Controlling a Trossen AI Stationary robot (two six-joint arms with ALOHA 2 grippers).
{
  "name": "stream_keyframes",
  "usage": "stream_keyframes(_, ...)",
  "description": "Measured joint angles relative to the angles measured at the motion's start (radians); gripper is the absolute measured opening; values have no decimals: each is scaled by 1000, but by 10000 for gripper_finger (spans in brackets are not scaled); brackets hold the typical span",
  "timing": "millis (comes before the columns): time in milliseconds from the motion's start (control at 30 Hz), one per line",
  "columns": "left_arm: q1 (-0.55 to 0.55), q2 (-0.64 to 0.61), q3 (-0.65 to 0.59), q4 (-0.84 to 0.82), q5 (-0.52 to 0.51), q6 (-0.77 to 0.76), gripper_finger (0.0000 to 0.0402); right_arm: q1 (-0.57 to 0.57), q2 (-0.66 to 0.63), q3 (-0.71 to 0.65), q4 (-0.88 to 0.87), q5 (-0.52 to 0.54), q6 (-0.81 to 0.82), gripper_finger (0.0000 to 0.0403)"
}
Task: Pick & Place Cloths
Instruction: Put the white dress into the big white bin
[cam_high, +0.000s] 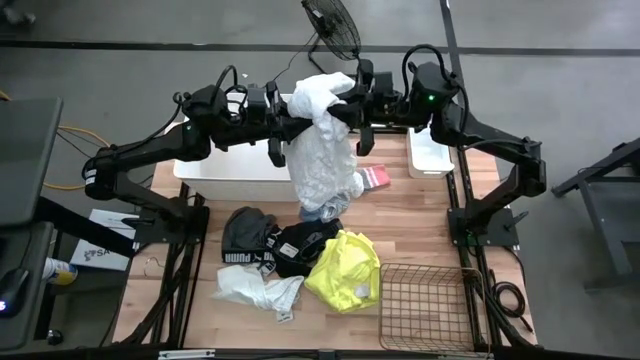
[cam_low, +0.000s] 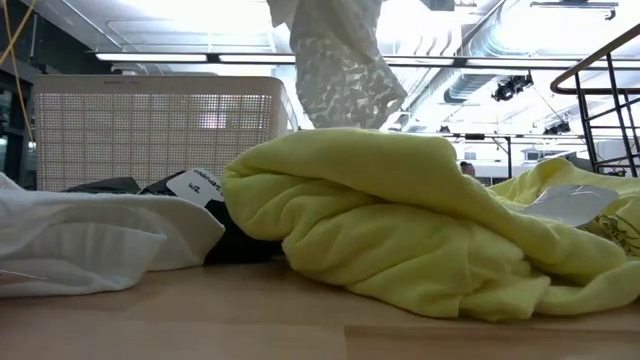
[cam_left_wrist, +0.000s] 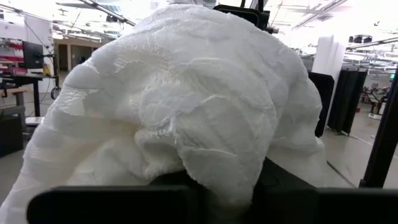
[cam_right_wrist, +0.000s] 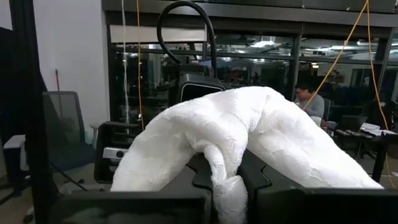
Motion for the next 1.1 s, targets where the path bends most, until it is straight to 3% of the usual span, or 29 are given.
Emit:
stream_keyframes(267,0,-6,-1,2,-2,5,41,2,-4,0,-2,27,3,25)
stream_keyframes(600,0,-23,-1,0,-2,27,41,0,-47,-3,-39,65,52,132)
stream_keyframes(833,0,-57,-1,0,-20,40,41,0,-125,-3,-144,185,50,210)
stream_keyframes(1100,0,-119,-1,19,-79,137,41,0,-204,-3,-250,266,46,237)
